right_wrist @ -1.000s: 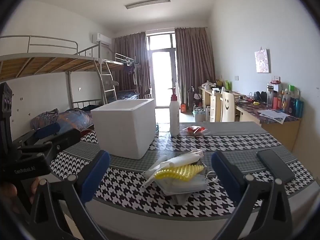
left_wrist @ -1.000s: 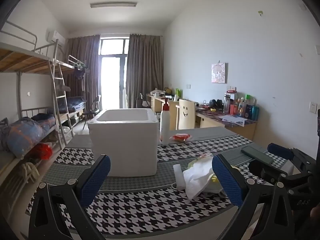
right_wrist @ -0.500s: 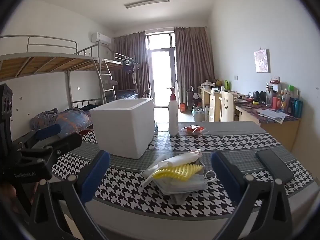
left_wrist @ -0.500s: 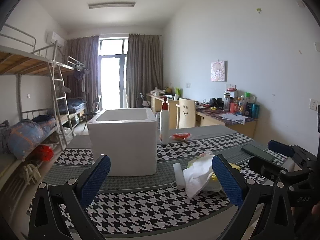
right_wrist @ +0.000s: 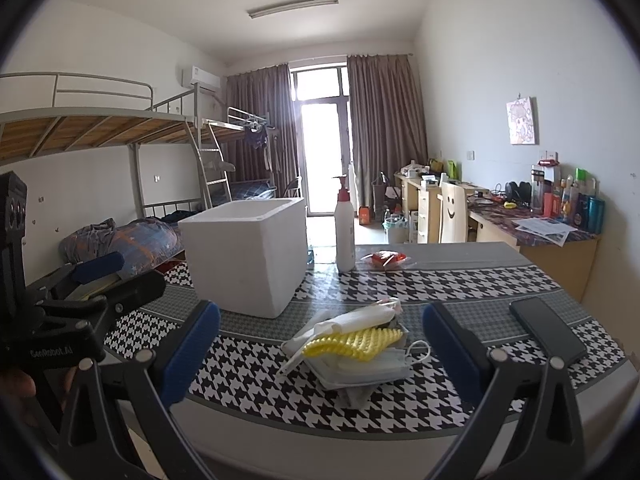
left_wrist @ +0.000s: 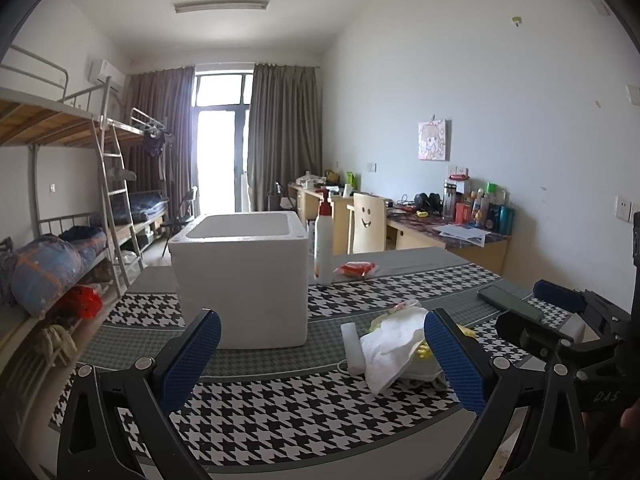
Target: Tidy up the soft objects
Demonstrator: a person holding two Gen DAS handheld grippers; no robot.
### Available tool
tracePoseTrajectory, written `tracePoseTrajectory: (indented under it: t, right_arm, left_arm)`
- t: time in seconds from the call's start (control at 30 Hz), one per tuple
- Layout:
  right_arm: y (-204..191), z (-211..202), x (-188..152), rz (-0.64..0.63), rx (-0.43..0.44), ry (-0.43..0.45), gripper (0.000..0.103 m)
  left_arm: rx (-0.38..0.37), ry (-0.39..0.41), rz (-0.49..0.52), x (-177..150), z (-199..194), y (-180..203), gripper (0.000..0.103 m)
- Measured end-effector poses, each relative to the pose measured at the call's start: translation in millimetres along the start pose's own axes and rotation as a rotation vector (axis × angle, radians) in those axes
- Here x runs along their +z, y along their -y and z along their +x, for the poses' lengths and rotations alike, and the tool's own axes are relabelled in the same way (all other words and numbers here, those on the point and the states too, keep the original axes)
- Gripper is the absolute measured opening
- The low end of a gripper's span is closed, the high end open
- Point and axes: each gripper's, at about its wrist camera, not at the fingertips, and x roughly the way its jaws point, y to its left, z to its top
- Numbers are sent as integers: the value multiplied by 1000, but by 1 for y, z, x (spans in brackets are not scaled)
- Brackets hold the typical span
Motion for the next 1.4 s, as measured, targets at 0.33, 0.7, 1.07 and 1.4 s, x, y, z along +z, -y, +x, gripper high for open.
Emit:
tracePoseTrajectory:
  t: [0.33,0.7,1.07,1.4]
  right_arm:
    - [1,2,0,3,-3,2,102]
    - [1,7,1,6,-2,-1,102]
    - [4,10,3,9,-19,-10,102]
    - [12,24,1,15,-49,-55,102]
  left_arm:
    - [-1,-7,12,2,5,4,102]
    - [3,-7,7,4,9,1,102]
    - [-19,-31,11,-1,19,3,102]
    - [-33,-98,0,-3,50,0,102]
